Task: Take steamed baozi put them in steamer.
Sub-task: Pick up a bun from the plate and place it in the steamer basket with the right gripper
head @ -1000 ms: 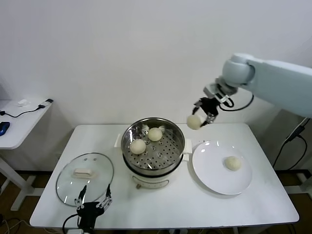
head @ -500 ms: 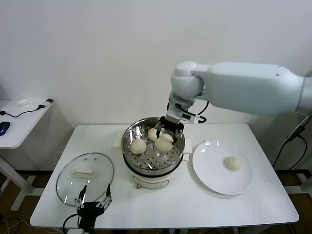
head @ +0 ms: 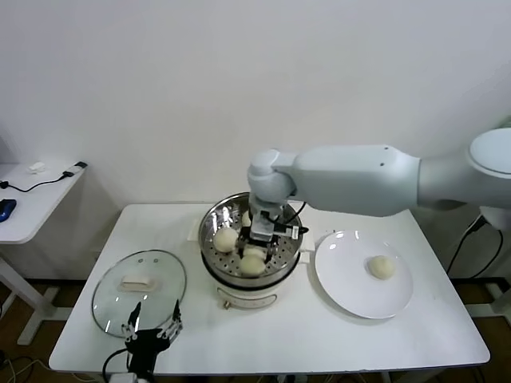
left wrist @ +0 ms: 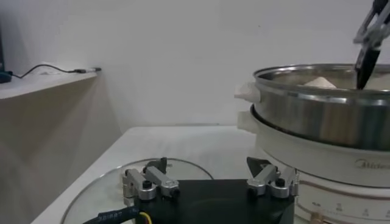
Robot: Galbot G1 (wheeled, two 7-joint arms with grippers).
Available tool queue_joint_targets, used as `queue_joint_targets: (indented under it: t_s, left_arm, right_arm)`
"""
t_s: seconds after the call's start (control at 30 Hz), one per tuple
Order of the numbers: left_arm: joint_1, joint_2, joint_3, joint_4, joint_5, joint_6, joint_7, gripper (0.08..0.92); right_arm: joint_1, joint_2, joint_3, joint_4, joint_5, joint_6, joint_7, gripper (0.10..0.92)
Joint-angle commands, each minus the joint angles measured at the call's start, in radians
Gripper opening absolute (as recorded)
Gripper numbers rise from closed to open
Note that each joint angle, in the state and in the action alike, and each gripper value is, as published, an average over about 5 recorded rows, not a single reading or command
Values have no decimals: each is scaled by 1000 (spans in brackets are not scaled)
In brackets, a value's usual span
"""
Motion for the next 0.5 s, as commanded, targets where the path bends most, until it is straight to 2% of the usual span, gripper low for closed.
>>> queue_joint_targets:
  t_s: [0.03,0.13,0.37,0.5]
  left_arm:
    - [-2,1,-1,4,-1,-3,-1,823]
    - [-4,1,-1,4,-1,-3,-2,823]
    - [-3,0,-2,-1,-2,-1,-2,823]
    - [-4,-1,-2,-1,-2,-2,-1,823]
  right_arm:
    - [-80,51,3,-74,-73,27,37,619]
    - [-75,53,5,-74,-60,28,39,629]
    - [24,17,21,-50,67,40,-28,785]
    - [126,-40,40,-61,184,47,-89,820]
